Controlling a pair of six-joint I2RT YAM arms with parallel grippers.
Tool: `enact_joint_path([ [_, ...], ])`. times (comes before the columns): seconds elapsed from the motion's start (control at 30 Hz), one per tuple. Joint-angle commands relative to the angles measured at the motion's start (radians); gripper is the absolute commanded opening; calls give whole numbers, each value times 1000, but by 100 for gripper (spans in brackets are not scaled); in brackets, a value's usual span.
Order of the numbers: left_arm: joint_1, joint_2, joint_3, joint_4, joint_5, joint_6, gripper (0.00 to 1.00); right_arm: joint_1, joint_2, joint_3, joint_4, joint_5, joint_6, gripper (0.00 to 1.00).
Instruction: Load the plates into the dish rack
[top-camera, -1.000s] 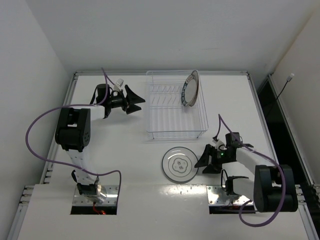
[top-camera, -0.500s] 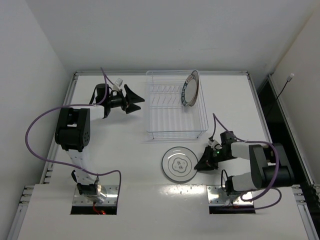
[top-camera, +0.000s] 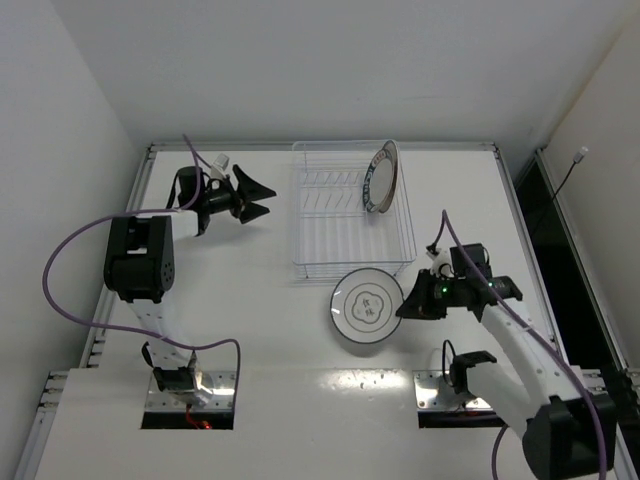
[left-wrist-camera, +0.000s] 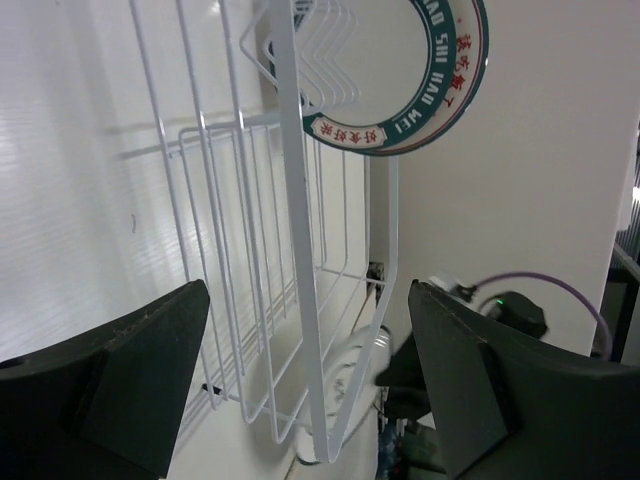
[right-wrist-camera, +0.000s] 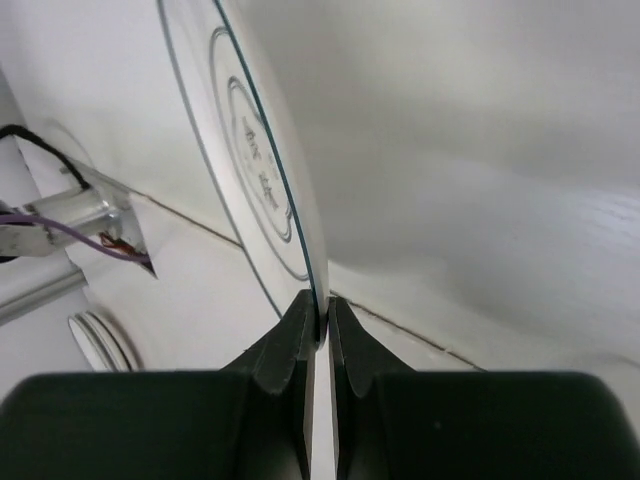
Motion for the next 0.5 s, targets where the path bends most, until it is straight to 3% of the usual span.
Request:
enact_joint_path([
  [0.0,40,-64,-8,52,-2,-12,79,40,-89,141,-198,48,43,0],
  [0.23,69,-64,-8,52,-20,-21,79,82,-187,439,-356,218,76,0],
  [0.47,69,-73,-27,76,-29,-44,79,131,77,884,-235,601,76,0],
])
